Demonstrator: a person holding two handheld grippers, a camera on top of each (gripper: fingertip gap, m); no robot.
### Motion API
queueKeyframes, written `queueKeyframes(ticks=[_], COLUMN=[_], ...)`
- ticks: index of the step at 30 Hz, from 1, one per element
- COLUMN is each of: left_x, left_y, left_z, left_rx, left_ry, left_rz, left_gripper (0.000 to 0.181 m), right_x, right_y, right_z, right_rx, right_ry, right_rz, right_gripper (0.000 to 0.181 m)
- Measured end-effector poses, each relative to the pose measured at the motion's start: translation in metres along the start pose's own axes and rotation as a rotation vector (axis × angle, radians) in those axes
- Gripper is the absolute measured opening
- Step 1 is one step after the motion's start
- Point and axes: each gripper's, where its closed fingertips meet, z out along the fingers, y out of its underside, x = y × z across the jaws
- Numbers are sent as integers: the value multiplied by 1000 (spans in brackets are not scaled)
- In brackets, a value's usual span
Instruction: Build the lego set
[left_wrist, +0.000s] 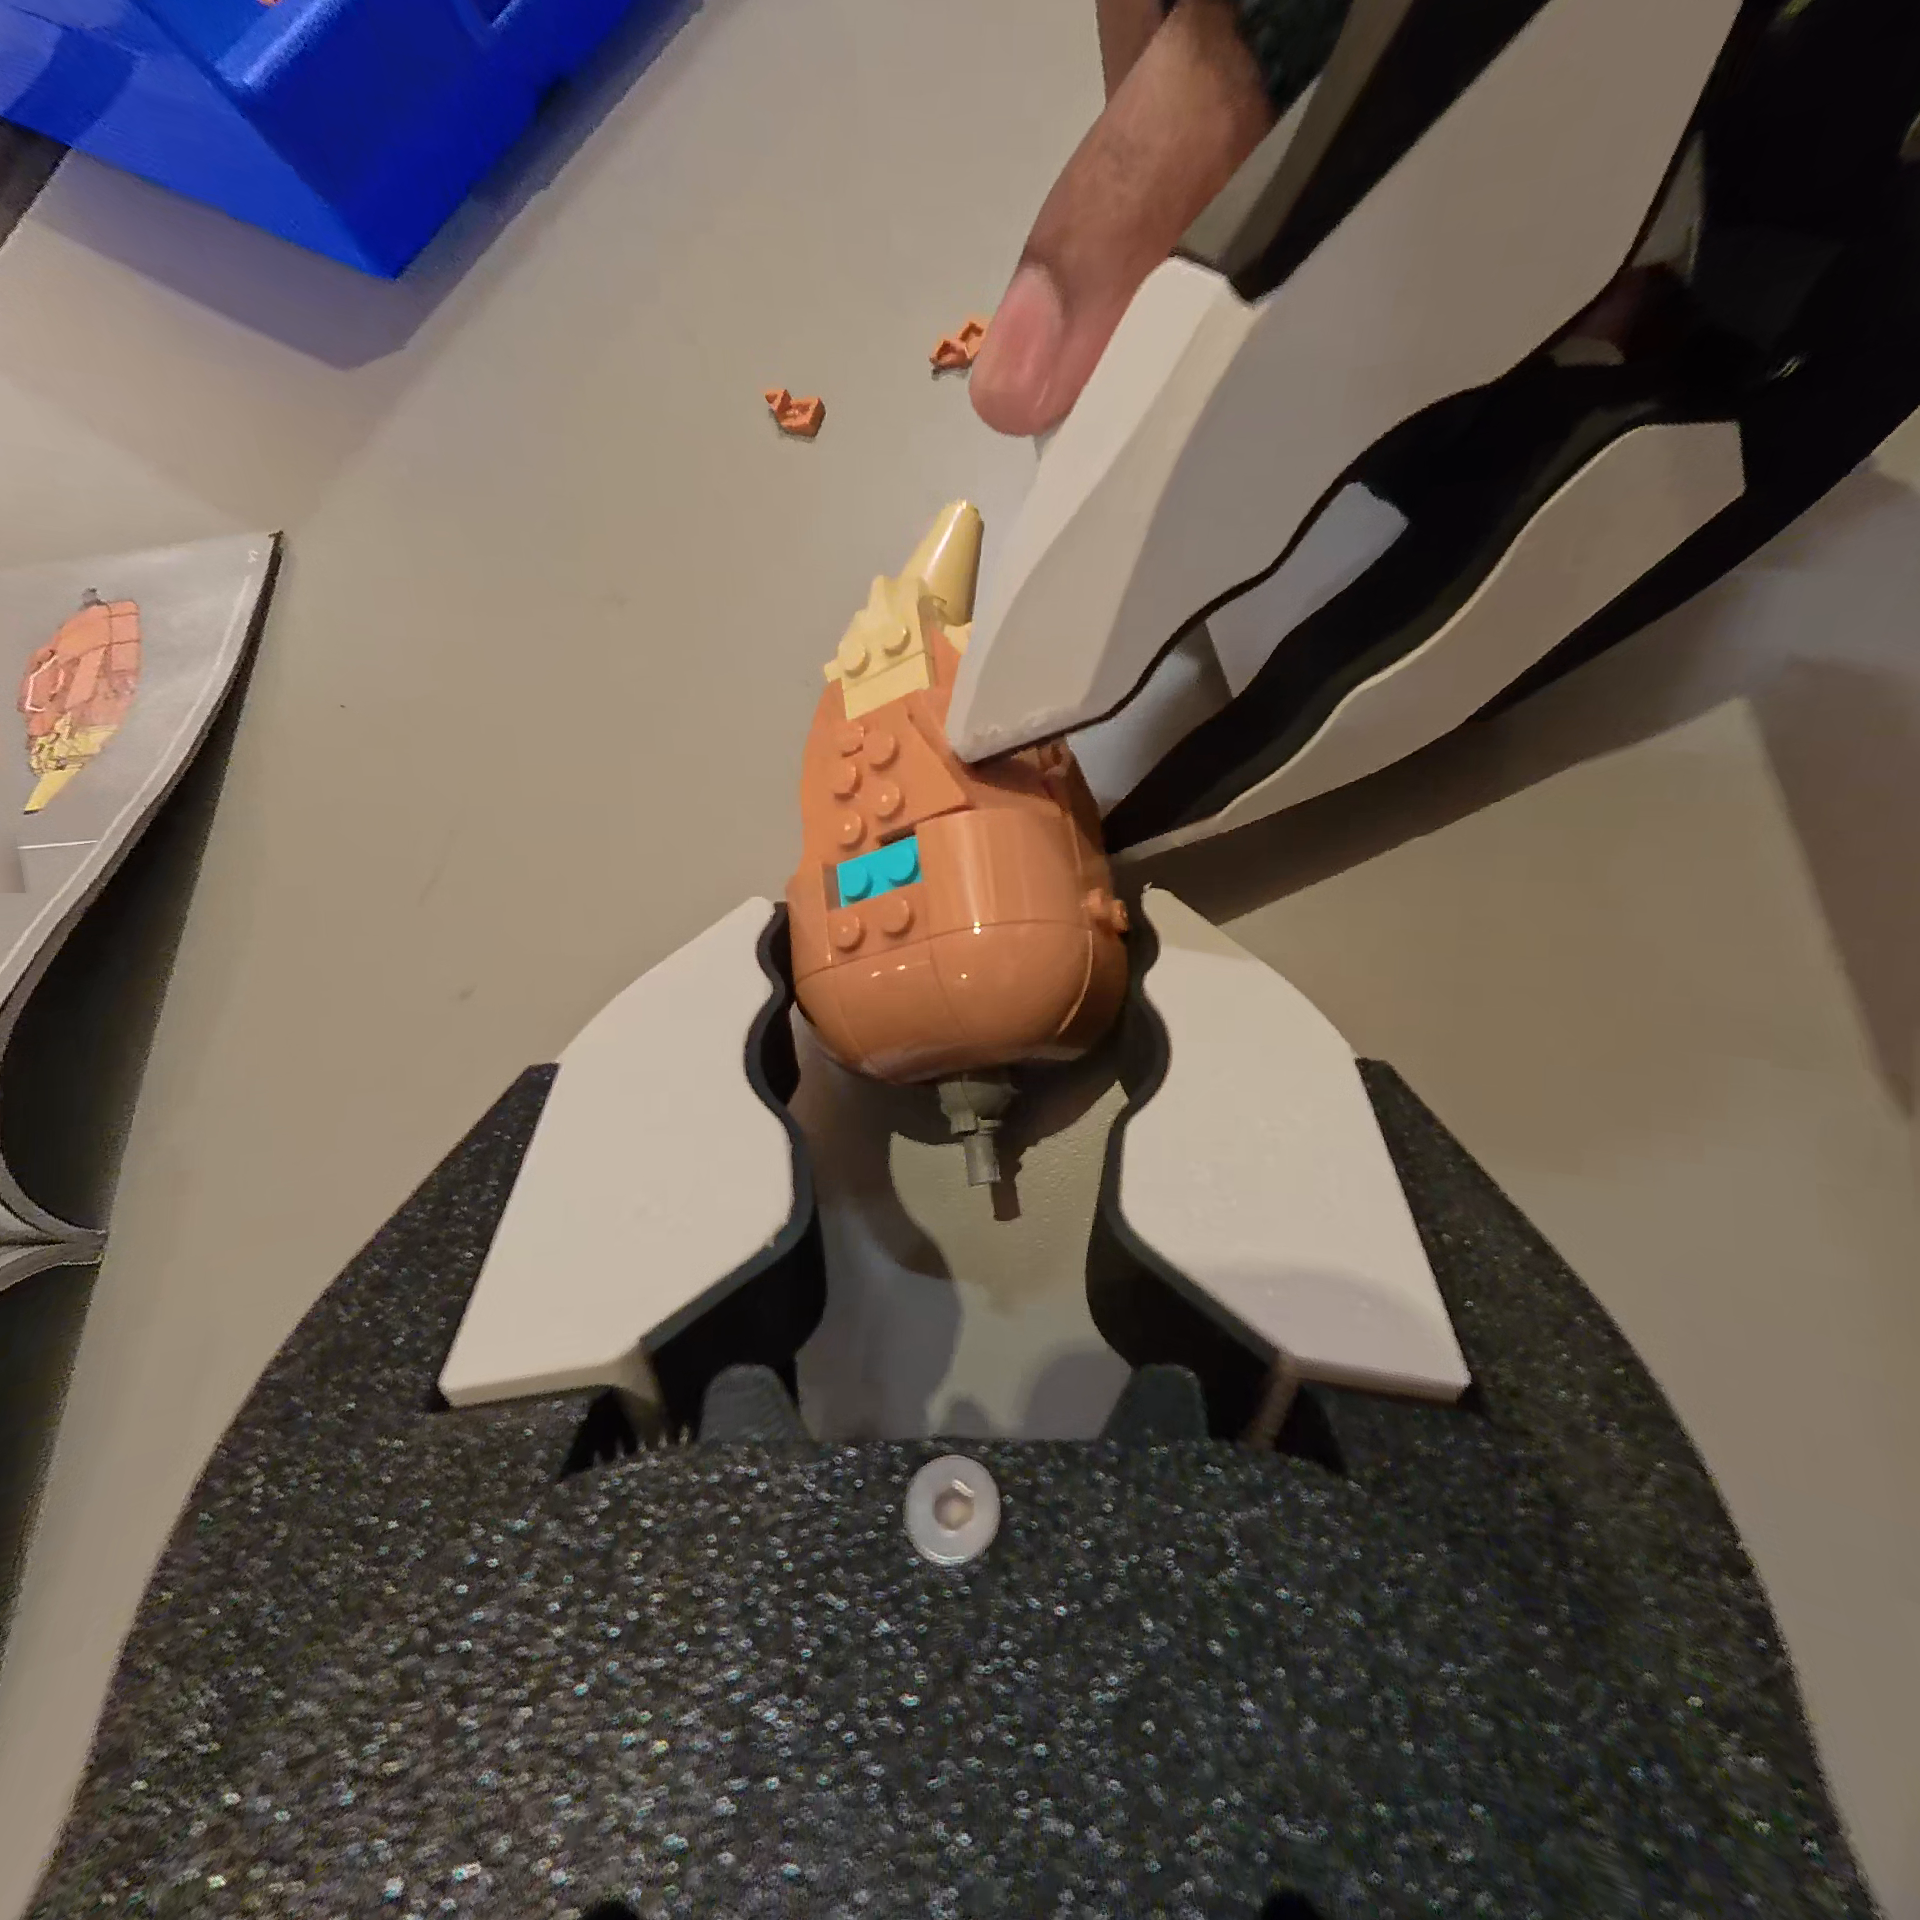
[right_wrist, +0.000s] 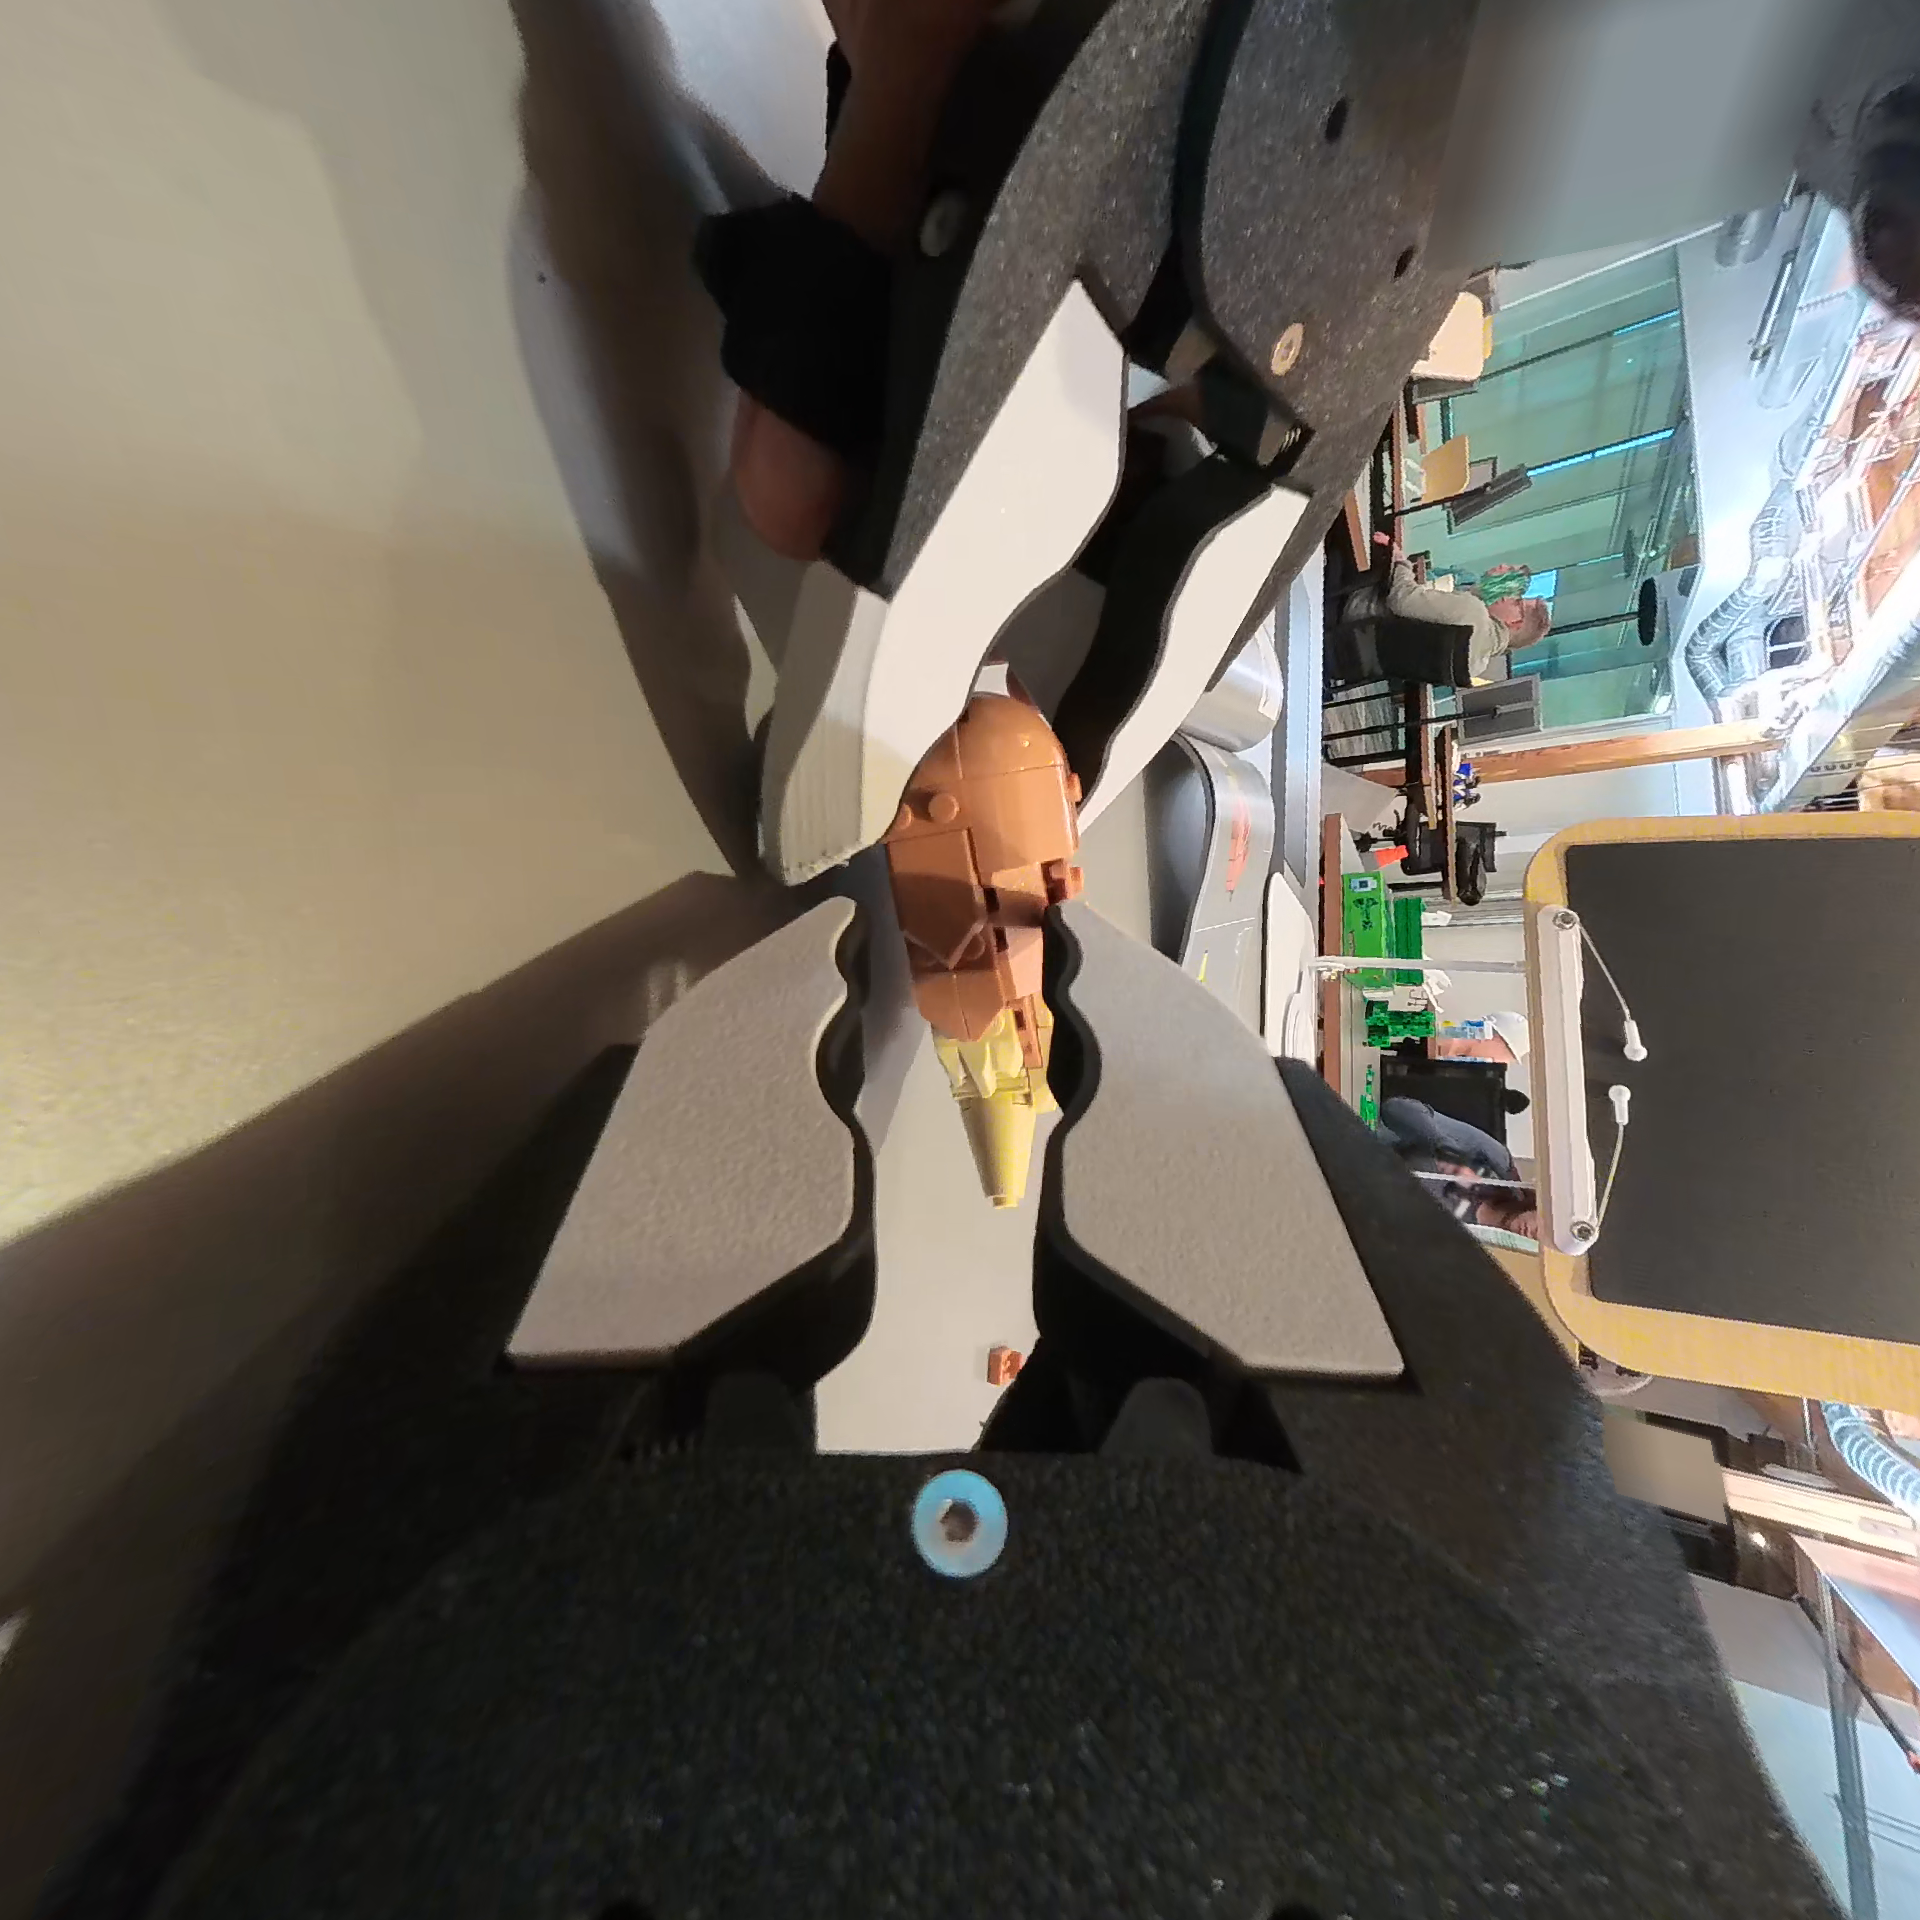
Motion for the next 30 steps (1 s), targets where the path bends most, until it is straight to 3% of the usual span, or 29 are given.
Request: queueKeyframes(ticks=[1,12,30], left_x=[0,-5,-8], left_y=[0,-7,-12], left_z=[0,-6,-10], left_rx=[2,15,29], left_ry=[-3,-48,-114], left_rz=[5,111,199], left_gripper=[61,61,61], right_x=[1,10,18], right_y=[0,3,2], right_z=[0,4,9], right_rx=[1,43,7], right_ry=[5,105,175], right_rz=[-2,-53,-89], right_gripper=[32,53,39])
